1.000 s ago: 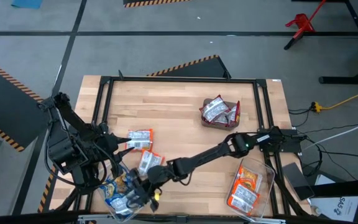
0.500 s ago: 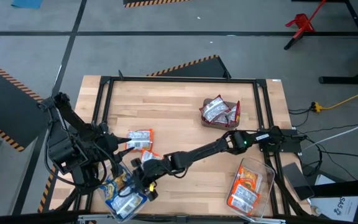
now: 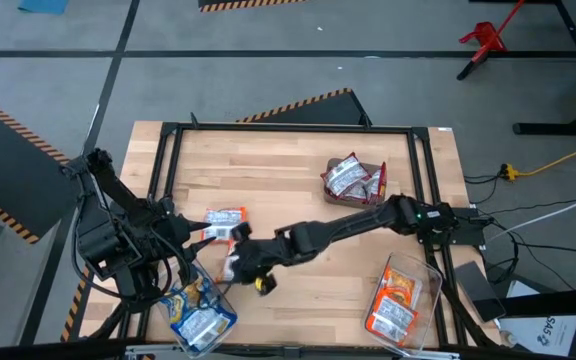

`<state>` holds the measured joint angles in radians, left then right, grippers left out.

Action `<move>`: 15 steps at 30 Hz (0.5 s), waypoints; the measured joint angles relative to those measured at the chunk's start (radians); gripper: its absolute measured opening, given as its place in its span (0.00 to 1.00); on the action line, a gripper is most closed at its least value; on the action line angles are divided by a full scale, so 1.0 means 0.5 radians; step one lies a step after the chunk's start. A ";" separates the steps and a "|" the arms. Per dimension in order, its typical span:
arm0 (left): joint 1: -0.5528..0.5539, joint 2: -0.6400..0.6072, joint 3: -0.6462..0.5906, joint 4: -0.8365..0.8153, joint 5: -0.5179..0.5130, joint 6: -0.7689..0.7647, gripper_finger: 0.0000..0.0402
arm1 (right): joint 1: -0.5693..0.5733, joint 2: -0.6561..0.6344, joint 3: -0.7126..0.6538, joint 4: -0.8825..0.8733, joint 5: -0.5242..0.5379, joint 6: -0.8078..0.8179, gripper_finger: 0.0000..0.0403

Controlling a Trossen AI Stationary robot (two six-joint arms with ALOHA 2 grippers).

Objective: Sort Maruchan noodles
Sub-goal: Put the orange noodle pack into the right transparent bin

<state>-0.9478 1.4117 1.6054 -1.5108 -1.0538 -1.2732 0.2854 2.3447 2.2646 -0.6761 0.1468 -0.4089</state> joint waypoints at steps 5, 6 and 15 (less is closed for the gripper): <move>0.000 0.000 0.000 0.000 -0.005 0.001 0.35 | -0.088 -0.015 -0.069 -0.430 -0.170 0.286 0.42; 0.000 0.000 0.000 0.000 -0.007 0.002 0.35 | -0.101 -0.007 -0.128 -0.446 -0.201 0.305 0.42; 0.000 0.000 0.000 0.000 -0.037 0.048 0.35 | -0.154 0.012 -0.753 0.004 -0.279 0.423 0.42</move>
<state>-0.9478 1.4117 1.6054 -1.5108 -1.0723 -1.2491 0.2084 2.3506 1.8882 -0.6739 0.0072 -0.1974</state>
